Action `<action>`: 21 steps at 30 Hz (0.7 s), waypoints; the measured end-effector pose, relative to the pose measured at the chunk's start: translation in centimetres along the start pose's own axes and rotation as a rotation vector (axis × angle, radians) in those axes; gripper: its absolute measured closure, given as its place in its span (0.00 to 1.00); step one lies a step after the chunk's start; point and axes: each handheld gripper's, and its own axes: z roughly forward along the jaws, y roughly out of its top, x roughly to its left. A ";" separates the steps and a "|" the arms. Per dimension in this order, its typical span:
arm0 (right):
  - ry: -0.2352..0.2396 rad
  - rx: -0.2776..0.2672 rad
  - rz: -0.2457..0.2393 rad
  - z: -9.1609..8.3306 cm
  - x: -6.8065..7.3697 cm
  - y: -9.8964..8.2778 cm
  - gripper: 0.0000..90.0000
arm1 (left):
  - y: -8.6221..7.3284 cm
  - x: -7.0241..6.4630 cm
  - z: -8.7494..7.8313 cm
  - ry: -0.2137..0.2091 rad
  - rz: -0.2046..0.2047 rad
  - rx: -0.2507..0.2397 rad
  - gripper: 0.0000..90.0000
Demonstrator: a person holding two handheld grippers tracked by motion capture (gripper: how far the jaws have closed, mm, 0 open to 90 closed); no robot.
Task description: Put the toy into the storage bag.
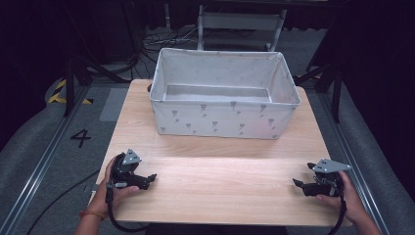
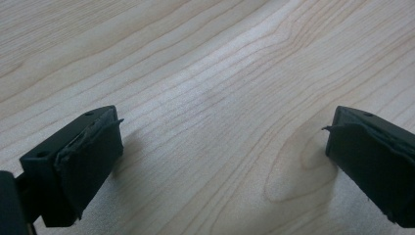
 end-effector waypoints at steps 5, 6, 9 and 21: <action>0.040 -0.027 0.044 -0.3 0.5 -1.8 0.19 | 0.0 0.0 0.0 0.001 0.002 0.001 0.01; 0.048 -0.044 0.057 -0.3 0.6 -2.1 0.19 | 0.0 0.0 0.0 0.001 0.003 0.001 0.01; 0.054 -0.056 0.085 -0.4 0.6 -2.5 0.19 | 0.0 0.0 0.0 -0.001 0.001 0.003 0.01; 0.057 -0.042 0.115 -0.2 0.2 -2.4 0.16 | 0.1 0.1 0.1 0.001 -0.007 0.006 0.00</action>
